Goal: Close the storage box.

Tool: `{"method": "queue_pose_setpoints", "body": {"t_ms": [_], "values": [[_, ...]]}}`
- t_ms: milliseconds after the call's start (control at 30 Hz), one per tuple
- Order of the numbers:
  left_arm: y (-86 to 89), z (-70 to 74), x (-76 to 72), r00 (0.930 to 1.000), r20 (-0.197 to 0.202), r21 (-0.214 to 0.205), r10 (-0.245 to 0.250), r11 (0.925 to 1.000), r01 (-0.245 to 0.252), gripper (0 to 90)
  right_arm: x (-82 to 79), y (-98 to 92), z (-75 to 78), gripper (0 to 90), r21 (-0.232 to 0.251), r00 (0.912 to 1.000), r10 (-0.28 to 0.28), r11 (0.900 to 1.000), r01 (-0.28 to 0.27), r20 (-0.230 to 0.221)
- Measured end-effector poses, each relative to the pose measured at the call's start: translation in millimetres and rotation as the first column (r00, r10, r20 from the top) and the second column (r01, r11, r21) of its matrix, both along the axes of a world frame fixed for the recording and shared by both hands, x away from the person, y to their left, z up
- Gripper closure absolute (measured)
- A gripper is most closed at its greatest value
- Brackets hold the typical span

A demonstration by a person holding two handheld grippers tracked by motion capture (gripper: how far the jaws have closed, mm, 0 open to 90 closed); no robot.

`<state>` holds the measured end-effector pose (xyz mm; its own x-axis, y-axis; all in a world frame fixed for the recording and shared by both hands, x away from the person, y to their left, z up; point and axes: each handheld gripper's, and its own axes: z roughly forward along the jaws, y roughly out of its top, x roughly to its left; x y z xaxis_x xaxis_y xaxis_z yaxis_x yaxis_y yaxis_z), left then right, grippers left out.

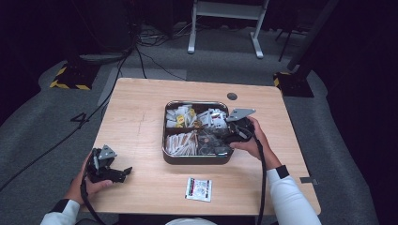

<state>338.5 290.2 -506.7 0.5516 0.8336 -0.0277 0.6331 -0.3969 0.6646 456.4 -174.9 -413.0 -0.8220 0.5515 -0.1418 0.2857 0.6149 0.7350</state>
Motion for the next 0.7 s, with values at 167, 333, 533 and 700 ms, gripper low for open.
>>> {"method": "queue_pose_setpoints", "body": {"t_ms": [167, 333, 533, 700], "values": [[0.0, 0.0, 0.0, 1.0, 0.0, 0.0, 0.0, 1.0, 0.0, 0.6, -6.0, -11.9, -1.0, 26.1, -0.016, 1.0, -0.002, 0.9999, 0.002, -0.001], [0.0, 0.0, 0.0, 1.0, 0.0, 0.0, 0.0, 1.0, 0.0, 0.7, -10.9, -19.7, -1.5, 26.0, -0.023, 1.0, -0.002, 0.9997, 0.002, 0.002], [0.0, 0.0, 0.0, 1.0, 0.0, 0.0, 0.0, 1.0, 0.0, 0.6, -17.9, -29.9, -1.8, 25.7, -0.032, 0.9999, -0.009, 0.9995, 0.009, 0.011], [0.0, 0.0, 0.0, 1.0, 0.0, 0.0, 0.0, 1.0, 0.0, 0.6, -24.2, -39.8, -2.0, 26.2, -0.036, 0.9995, -0.019, 0.9992, 0.02, 0.025]]}}
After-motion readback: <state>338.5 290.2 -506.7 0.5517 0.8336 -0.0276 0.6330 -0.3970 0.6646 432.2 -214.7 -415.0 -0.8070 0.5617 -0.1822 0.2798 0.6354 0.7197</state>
